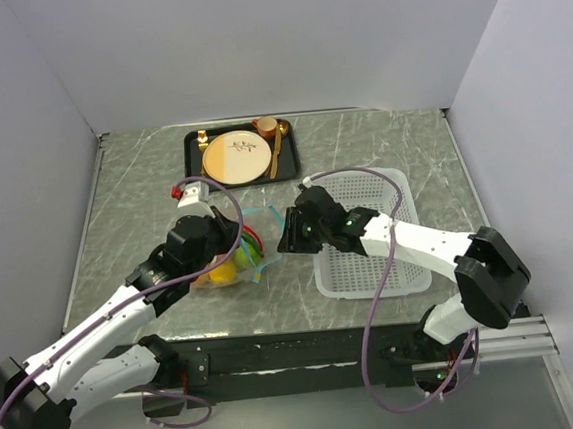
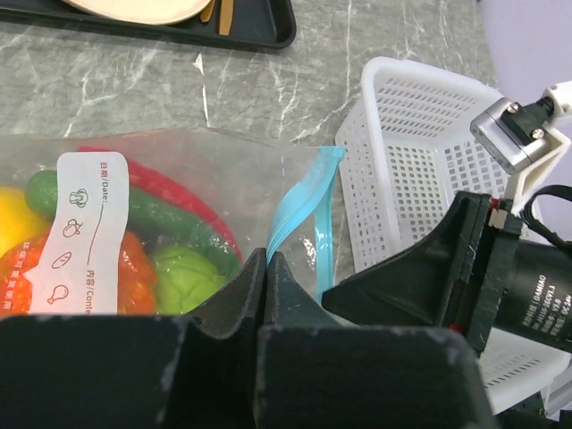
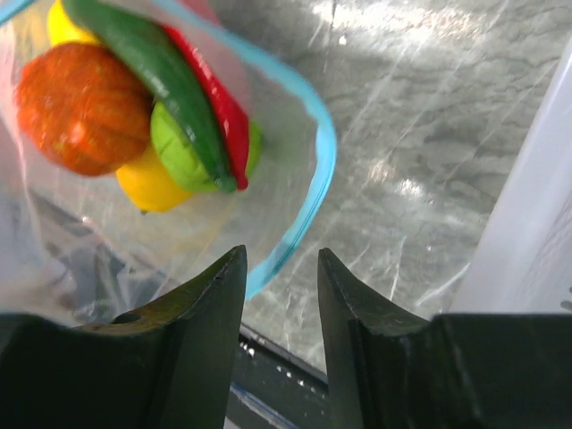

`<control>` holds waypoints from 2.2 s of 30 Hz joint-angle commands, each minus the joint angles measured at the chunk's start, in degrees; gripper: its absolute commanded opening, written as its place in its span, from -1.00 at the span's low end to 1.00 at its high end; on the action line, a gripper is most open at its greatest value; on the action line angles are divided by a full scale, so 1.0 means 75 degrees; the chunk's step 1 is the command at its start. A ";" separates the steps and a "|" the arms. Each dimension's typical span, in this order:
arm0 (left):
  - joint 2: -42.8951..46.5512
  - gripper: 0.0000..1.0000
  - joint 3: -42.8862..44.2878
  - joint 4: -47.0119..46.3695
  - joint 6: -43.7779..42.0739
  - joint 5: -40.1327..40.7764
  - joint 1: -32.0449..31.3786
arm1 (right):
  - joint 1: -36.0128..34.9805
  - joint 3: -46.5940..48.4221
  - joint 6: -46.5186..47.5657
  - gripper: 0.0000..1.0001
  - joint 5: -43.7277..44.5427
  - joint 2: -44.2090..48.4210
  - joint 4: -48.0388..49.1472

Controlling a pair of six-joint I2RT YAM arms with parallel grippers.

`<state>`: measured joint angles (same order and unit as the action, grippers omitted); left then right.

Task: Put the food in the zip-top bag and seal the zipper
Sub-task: Zip the zipper food storage bag at the center of the board.

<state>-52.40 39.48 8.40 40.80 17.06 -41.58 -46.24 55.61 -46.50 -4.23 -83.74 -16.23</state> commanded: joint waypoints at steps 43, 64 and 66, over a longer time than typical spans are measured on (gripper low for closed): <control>0.0097 -0.97 0.0712 0.0919 0.0174 0.0749 0.0001 | 0.0107 0.0425 0.0352 -0.45 0.0002 -0.0693 0.1085; -0.1978 -0.98 0.1427 0.0333 -0.0447 -0.1723 -0.0022 | 0.0504 0.0132 0.0259 -1.00 -0.0326 0.0115 0.2349; -0.2059 -0.96 0.1415 0.0169 -0.0576 -0.2086 -0.0034 | 0.0575 0.0143 0.0247 -1.00 -0.0385 0.0104 0.2433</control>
<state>-67.05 47.55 12.99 39.24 7.94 -41.60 -43.44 56.88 -44.12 -6.94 -86.06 -3.46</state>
